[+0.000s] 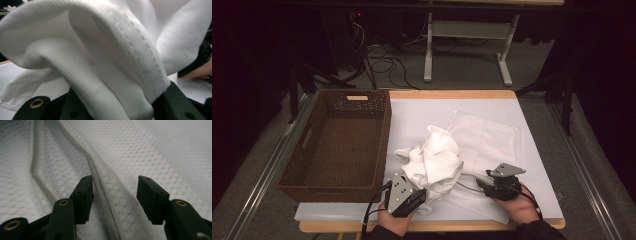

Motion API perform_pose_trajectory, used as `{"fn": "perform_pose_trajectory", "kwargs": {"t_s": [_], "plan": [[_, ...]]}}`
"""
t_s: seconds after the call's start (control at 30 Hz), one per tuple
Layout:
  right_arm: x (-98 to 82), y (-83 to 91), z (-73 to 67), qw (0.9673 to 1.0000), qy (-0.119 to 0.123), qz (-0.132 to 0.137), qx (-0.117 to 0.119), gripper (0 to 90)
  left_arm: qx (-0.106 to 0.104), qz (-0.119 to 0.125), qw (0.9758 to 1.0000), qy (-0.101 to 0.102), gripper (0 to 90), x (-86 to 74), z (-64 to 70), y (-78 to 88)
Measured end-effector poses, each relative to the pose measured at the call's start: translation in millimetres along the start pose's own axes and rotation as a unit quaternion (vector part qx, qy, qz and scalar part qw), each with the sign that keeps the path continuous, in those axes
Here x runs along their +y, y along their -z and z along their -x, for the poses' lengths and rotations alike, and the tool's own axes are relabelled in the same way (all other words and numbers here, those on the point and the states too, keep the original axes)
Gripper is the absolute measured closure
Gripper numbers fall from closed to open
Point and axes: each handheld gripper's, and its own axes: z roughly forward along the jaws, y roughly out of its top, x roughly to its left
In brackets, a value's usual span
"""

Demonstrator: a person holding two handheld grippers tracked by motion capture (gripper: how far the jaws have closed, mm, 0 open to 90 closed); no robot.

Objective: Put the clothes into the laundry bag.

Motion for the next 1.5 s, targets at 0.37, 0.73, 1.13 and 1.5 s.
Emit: {"fn": "perform_pose_trajectory", "kwargs": {"t_s": [0.37, 0.73, 1.13, 1.5], "plan": [[-0.6, 7.1, 16.9, 0.9987, -0.042, 0.028, 0.007, 61.1, 0.004, -0.001, 1.0000, 0.008, 62.8, -0.8, -2.7, 1.2], [1.0, 2.5, 3.4, 0.9996, 0.003, 0.011, 0.027, 65.6, 0.003, 0.002, 1.0000, 0.008, 62.8, -0.1, -2.6, 3.1], [-1.2, 7.4, 16.1, 0.9981, -0.035, 0.033, 0.038, 82.2, 0.000, 0.000, 1.0000, 0.007, 62.8, -0.3, -1.8, 2.5], [0.9, 0.9, 13.6, 0.9988, -0.023, 0.017, 0.040, 80.7, 0.001, -0.002, 1.0000, 0.008, 62.8, -0.8, -2.3, 2.2]]}}
